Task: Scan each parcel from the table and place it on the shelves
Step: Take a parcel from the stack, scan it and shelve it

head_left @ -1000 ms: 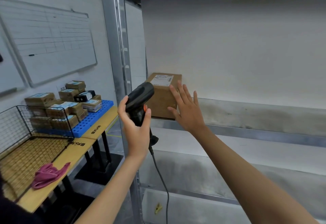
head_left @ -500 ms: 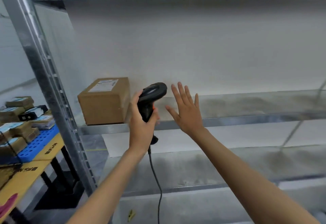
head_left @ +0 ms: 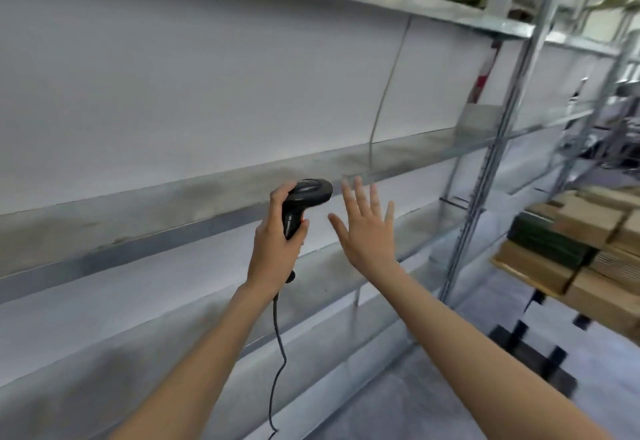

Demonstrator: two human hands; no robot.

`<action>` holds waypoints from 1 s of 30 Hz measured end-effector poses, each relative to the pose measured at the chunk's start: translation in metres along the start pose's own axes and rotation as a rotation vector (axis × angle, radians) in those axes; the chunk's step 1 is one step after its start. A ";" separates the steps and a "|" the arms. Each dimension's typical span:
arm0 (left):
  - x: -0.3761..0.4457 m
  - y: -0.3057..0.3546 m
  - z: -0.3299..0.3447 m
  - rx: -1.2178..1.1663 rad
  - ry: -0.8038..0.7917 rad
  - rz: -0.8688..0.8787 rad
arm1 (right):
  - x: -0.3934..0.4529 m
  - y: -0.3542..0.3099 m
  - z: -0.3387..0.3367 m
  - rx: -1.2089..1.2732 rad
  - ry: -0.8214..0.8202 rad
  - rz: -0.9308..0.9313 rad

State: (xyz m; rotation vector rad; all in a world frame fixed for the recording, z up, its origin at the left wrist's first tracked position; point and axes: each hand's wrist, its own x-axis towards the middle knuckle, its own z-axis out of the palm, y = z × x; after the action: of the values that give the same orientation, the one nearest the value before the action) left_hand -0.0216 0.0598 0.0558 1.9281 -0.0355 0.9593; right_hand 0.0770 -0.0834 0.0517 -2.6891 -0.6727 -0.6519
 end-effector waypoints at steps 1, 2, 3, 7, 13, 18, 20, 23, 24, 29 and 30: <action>0.000 0.002 0.020 -0.011 -0.023 0.004 | -0.004 0.020 -0.003 -0.027 -0.006 0.036; -0.001 0.004 0.039 -0.026 -0.046 0.006 | -0.009 0.039 -0.006 -0.052 -0.013 0.071; -0.002 0.006 0.057 -0.045 -0.069 0.008 | -0.014 0.057 -0.008 -0.076 -0.017 0.105; -0.005 0.006 0.112 -0.089 -0.167 0.019 | -0.033 0.117 -0.010 -0.103 -0.031 0.227; 0.003 -0.015 0.178 -0.156 -0.273 -0.005 | -0.038 0.175 0.012 -0.145 -0.083 0.341; 0.030 -0.049 0.233 -0.214 -0.314 -0.057 | -0.013 0.214 0.047 -0.161 -0.117 0.400; 0.045 -0.061 0.255 -0.216 -0.337 -0.080 | 0.004 0.230 0.060 -0.164 -0.138 0.430; 0.069 -0.077 0.287 -0.226 -0.379 -0.118 | 0.028 0.254 0.076 -0.156 -0.180 0.498; 0.077 -0.081 0.298 -0.233 -0.390 -0.115 | 0.036 0.263 0.081 -0.160 -0.181 0.514; 0.095 -0.083 0.340 -0.296 -0.441 -0.103 | 0.050 0.299 0.091 -0.151 -0.171 0.597; 0.096 -0.083 0.347 -0.295 -0.449 -0.096 | 0.052 0.307 0.091 -0.151 -0.161 0.605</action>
State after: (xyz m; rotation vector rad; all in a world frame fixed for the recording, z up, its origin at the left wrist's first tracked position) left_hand 0.2875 -0.1244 -0.0286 1.8130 -0.3238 0.4152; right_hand 0.3042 -0.2900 -0.0517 -2.8792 0.1789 -0.3357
